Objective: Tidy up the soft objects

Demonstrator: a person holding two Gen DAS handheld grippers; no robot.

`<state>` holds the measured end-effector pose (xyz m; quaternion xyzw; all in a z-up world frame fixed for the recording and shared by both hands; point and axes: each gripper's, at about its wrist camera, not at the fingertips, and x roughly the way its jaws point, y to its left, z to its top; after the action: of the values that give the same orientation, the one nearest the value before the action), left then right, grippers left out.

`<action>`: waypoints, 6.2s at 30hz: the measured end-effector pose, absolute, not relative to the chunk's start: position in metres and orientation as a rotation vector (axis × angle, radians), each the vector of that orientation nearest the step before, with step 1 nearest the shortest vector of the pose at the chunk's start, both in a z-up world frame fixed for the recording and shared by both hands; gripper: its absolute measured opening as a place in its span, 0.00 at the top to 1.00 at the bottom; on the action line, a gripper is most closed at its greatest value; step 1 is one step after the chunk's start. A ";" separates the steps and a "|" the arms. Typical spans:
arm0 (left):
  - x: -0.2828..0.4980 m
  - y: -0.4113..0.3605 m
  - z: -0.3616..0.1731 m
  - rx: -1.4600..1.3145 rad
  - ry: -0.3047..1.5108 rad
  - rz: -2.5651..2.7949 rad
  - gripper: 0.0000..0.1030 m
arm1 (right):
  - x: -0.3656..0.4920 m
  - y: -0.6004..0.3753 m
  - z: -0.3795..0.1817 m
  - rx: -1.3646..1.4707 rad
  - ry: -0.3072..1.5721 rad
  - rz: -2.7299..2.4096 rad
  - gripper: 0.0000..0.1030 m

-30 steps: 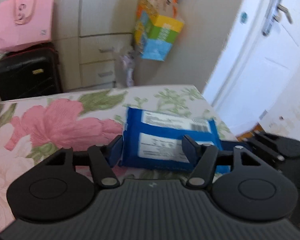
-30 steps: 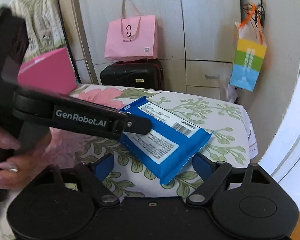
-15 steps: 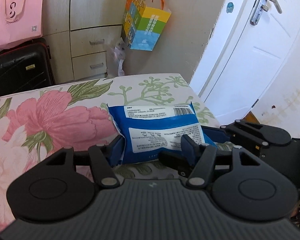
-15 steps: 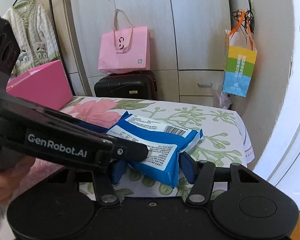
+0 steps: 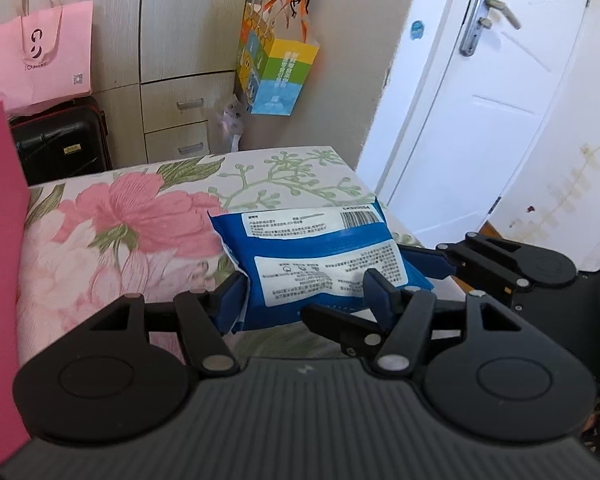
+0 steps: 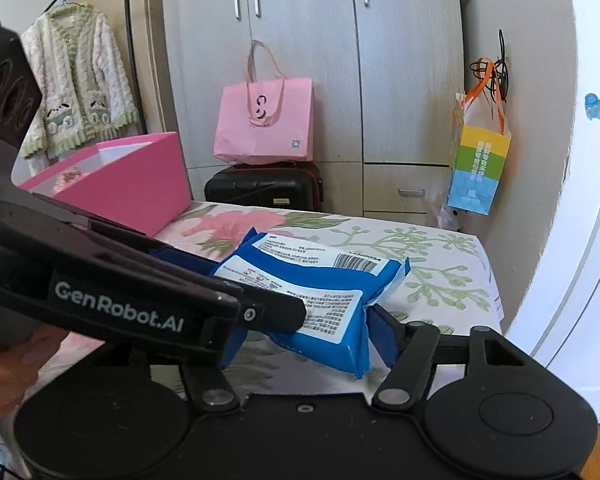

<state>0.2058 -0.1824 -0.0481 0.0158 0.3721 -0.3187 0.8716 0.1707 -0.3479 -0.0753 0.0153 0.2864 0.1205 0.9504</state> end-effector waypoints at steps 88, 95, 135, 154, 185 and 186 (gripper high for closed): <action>0.201 0.108 0.034 -0.130 0.476 -0.247 0.36 | 0.224 -0.102 0.010 -0.119 0.521 0.606 0.18; 0.155 0.095 0.046 -0.095 0.449 -0.263 0.36 | 0.178 -0.131 0.028 -0.089 0.477 0.537 0.18; 0.028 0.031 0.028 -0.024 0.334 -0.226 0.09 | 0.016 -0.238 0.022 0.066 0.417 0.099 0.00; 0.031 0.022 0.020 -0.017 0.376 -0.164 0.00 | 0.006 -0.234 0.027 0.047 0.458 -0.017 0.00; 0.030 0.020 0.008 0.086 0.403 -0.036 0.00 | 0.003 -0.211 0.012 -0.063 0.444 -0.106 0.00; 0.030 0.020 0.008 0.087 0.404 -0.040 0.00 | 0.001 -0.211 0.014 -0.060 0.435 -0.101 0.00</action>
<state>0.0299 0.0197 0.0077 0.0434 0.2008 -0.0200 0.9785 0.0006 -0.2111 0.0140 -0.0297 0.2159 -0.0499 0.9747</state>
